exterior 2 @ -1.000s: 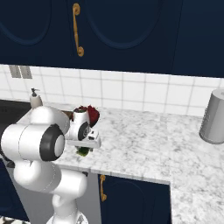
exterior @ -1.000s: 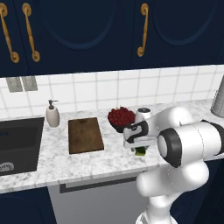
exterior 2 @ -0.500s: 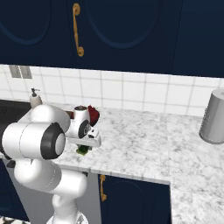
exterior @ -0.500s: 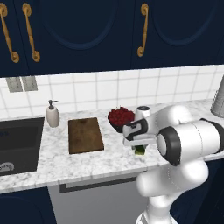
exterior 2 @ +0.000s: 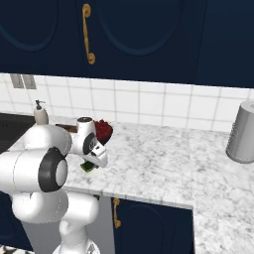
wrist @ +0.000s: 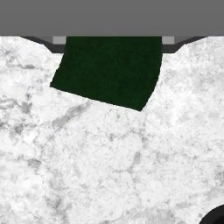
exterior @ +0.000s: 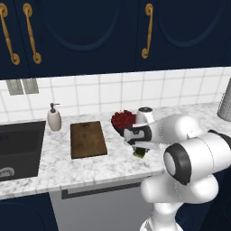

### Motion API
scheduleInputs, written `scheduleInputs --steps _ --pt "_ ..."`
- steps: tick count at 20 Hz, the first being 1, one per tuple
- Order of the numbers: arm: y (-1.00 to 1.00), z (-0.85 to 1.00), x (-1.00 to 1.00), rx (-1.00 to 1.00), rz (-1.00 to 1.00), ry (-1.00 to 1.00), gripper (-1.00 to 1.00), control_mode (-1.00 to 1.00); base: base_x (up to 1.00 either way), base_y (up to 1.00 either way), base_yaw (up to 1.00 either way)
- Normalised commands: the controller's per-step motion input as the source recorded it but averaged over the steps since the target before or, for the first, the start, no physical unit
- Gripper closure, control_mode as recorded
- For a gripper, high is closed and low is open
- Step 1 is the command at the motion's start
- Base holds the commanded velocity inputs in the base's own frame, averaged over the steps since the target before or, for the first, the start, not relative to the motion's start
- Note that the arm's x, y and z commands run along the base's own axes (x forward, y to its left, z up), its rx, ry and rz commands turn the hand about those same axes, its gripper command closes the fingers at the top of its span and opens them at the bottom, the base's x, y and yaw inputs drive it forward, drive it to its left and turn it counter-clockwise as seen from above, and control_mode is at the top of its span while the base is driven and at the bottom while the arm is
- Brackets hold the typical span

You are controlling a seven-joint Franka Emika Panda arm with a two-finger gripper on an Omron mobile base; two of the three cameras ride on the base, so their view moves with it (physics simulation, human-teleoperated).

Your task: Pick up the sponge from the counter and clean the cutting board by briefly scrubbing or pressing down on the cutting board. Once finished, release the sponge.

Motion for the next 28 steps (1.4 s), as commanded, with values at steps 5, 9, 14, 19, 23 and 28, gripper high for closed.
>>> scheduleInputs --steps 5,9,14,19,23,28 --pt "0.37 0.21 0.0 -0.04 -0.18 0.01 1.0 -1.0 0.0 0.0 0.0" --pt "0.62 0.05 0.0 -0.15 -0.19 -0.03 1.0 -1.0 0.0 0.0 0.0" --pt "0.68 0.12 0.04 -0.18 -0.15 0.03 1.0 -1.0 0.0 0.0 0.0" --pt "0.41 0.18 0.06 -0.08 -0.11 0.01 1.0 -1.0 0.0 0.0 0.0" --pt "0.39 0.14 0.0 -0.07 -0.01 -0.02 1.0 -1.0 0.0 0.0 0.0" --pt "0.42 0.02 0.0 -0.11 0.0 -0.18 1.0 -1.0 0.0 0.0 0.0"
